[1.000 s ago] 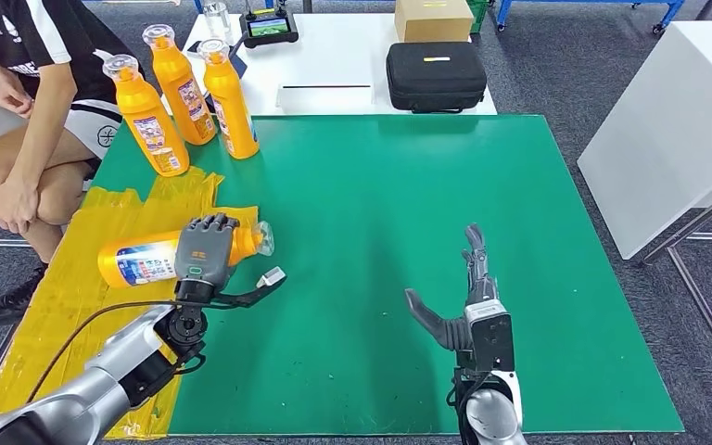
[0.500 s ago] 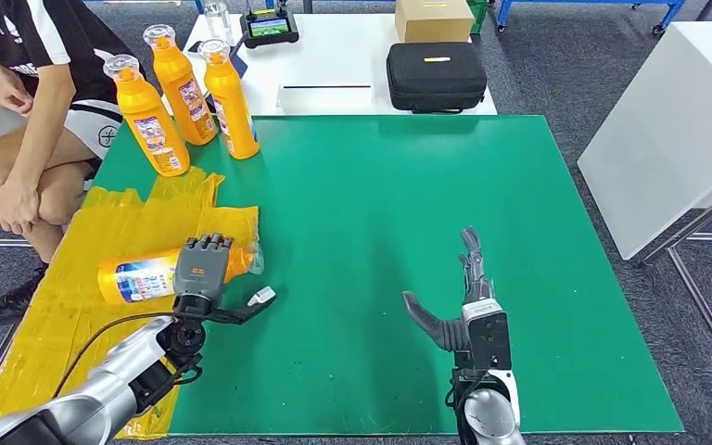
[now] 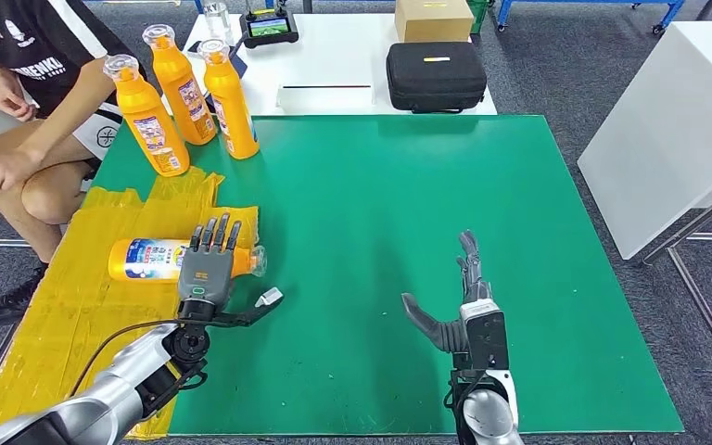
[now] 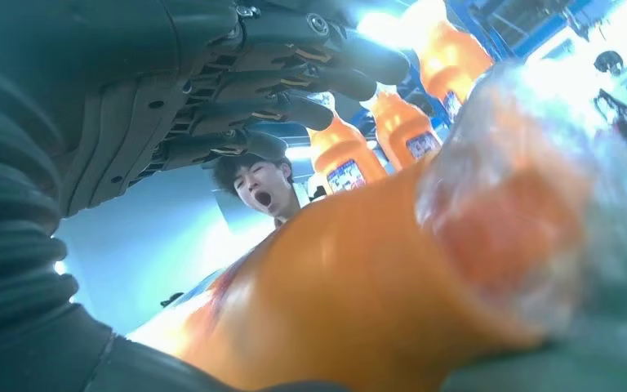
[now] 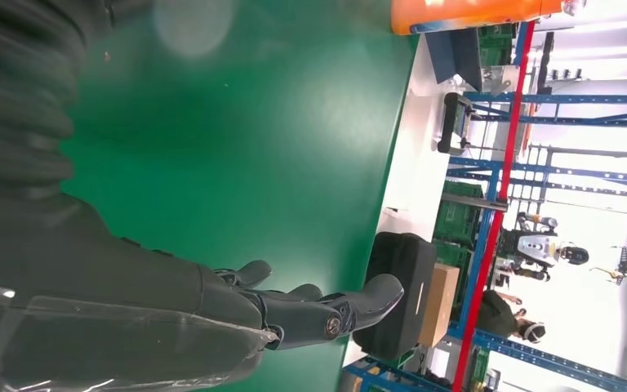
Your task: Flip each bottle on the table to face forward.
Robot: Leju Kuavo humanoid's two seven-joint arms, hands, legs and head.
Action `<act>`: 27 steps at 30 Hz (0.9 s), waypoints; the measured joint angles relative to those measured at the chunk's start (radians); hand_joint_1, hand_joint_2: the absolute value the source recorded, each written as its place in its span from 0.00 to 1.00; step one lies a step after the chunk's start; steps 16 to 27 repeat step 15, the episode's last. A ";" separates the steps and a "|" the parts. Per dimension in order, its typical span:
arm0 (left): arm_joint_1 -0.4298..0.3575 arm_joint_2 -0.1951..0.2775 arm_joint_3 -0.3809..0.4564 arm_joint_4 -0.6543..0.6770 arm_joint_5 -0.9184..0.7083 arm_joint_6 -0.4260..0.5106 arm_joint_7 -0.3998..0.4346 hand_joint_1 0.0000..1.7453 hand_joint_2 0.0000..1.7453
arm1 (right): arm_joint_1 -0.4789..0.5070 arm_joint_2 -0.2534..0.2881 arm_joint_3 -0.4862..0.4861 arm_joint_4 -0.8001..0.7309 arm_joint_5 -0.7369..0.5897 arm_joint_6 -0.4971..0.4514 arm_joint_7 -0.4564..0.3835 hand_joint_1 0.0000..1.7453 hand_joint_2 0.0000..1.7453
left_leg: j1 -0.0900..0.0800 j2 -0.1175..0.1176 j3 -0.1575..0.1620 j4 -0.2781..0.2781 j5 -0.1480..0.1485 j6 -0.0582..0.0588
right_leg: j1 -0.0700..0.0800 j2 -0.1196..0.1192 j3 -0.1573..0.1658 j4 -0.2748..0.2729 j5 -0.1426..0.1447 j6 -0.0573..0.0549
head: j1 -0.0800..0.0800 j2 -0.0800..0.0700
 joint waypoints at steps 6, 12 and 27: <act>0.050 0.036 0.065 -0.257 0.026 0.154 -0.051 0.00 0.25 | 0.003 -0.001 0.004 -0.010 -0.035 0.034 -0.023 0.00 0.00 | -0.001 0.001 0.001 0.000 0.000 0.000 | 0.000 0.000 0.000 0.000 0.000 0.000 | -0.001 0.000; 0.268 -0.203 0.467 -0.694 0.557 0.154 -1.032 0.00 1.00 | 0.026 -0.003 0.020 -0.062 -0.072 0.051 -0.074 0.00 0.00 | -0.003 0.004 -0.002 0.000 -0.003 0.002 | -0.003 0.005 -0.001 -0.001 0.000 0.001 | 0.006 0.000; 0.308 -0.232 0.570 -0.783 0.774 0.129 -1.410 0.00 1.00 | 0.047 -0.007 0.024 -0.090 -0.072 0.051 -0.089 0.00 0.00 | -0.004 0.008 0.002 0.000 -0.006 0.002 | -0.004 0.011 0.000 -0.002 0.000 0.002 | 0.006 0.000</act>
